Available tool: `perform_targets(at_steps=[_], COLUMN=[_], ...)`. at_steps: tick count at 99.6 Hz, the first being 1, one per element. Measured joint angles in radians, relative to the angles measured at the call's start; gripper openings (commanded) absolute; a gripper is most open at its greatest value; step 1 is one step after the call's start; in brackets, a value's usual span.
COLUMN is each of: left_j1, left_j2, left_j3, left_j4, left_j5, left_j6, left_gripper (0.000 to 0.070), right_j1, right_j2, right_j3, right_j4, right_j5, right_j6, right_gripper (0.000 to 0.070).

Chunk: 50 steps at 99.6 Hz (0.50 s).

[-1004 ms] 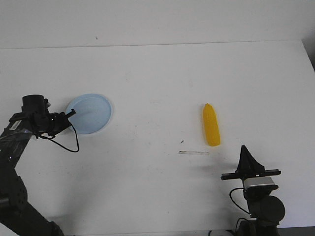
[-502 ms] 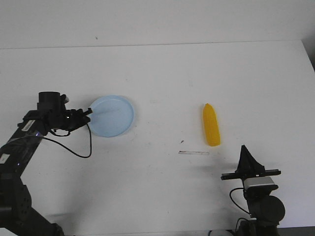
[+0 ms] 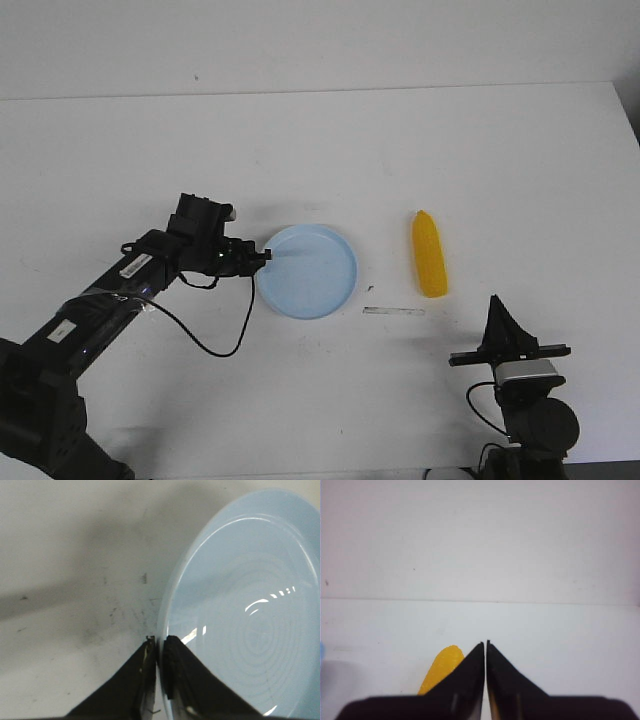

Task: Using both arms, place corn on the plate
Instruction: 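Push the plate with the left gripper toward the yellow corn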

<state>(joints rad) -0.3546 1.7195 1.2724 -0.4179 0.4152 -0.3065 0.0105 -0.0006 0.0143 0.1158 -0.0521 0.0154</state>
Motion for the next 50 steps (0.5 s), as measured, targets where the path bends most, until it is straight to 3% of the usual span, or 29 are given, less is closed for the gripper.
perform_targets(at_steps=[31,43,50], left_j1=[-0.027,-0.027,-0.027], left_j2=[0.000,0.000,0.000], left_j3=[-0.002,-0.002,-0.002], left_j4=[0.025,0.024,0.024], left_j5=[-0.002,-0.027,-0.028], left_j6=[0.000,0.000,0.000], left_gripper=[0.0006,0.0132,0.0165], right_j1=[0.000,0.000,0.000], right_j2=[0.000,0.000,0.000], right_j3=[0.000,0.000,0.000], right_j4=[0.000,0.000,0.000], right_j5=[0.000,0.000,0.000], right_j6=[0.000,0.000,0.000], right_gripper=[0.0008,0.0008,0.0008])
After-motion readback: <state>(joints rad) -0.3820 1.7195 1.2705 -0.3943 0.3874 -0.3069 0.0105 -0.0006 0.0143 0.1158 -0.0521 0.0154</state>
